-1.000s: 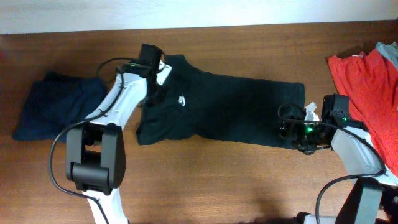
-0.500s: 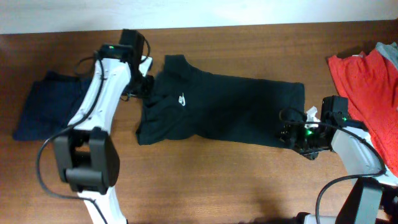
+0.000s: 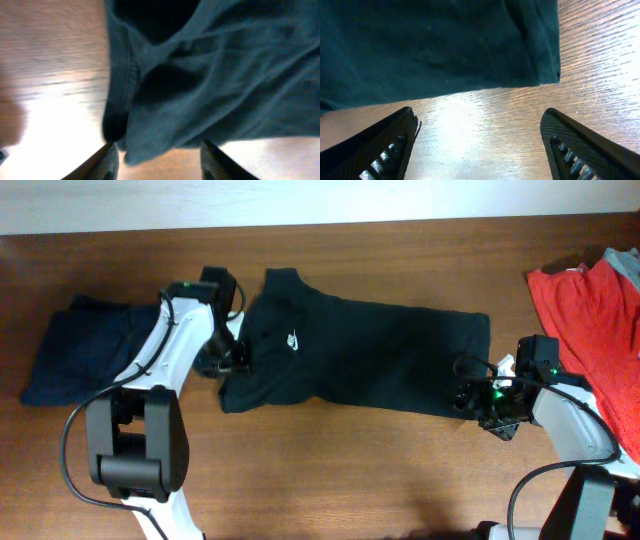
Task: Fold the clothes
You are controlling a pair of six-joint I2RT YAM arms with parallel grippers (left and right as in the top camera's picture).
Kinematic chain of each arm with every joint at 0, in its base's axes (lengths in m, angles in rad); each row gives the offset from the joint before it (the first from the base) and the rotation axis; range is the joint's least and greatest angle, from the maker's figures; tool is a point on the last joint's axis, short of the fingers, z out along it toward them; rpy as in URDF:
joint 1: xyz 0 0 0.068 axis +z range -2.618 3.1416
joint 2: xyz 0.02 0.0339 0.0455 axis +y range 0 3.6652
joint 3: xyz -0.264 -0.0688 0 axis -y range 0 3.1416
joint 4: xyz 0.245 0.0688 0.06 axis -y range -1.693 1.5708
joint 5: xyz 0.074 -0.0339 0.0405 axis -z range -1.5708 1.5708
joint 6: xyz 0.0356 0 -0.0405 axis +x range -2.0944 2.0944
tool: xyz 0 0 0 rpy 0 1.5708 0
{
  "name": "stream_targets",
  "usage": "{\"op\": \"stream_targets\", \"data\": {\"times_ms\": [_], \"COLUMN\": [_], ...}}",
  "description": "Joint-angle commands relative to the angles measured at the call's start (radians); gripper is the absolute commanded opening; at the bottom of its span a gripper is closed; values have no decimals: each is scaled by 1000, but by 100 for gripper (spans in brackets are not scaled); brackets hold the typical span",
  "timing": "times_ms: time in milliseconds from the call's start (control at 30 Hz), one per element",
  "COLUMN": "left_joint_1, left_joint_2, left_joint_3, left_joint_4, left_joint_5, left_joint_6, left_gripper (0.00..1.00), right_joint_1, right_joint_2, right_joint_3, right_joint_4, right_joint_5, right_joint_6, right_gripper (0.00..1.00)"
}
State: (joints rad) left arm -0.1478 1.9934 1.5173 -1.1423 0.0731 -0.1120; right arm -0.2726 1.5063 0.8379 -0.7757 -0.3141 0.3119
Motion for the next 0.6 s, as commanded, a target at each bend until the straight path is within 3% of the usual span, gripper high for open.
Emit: {"op": "stream_targets", "data": {"times_ms": [0, 67, 333, 400, 567], "left_joint_1": [9, 9, 9, 9, 20], "left_joint_2": [1, 1, 1, -2, -31], "left_joint_3": [-74, -94, -143, -142, -87], "left_joint_4": [53, 74, 131, 129, 60], "left_joint_5": [39, 35, -6, 1, 2], "left_joint_6": [-23, -23, -22, -21, -15], "left_gripper": [37, 22, 1, 1, 20], "right_joint_1": [-4, -4, -4, -4, -4], "right_joint_2": [-13, -13, -13, -13, -13], "right_joint_3": [14, 14, 14, 14, 14], "right_joint_4": [2, 6, 28, 31, 31], "right_joint_5": [13, 15, 64, 64, 64], "right_joint_6": [11, 11, 44, 44, 44], "right_gripper": [80, 80, 80, 80, 80]}}
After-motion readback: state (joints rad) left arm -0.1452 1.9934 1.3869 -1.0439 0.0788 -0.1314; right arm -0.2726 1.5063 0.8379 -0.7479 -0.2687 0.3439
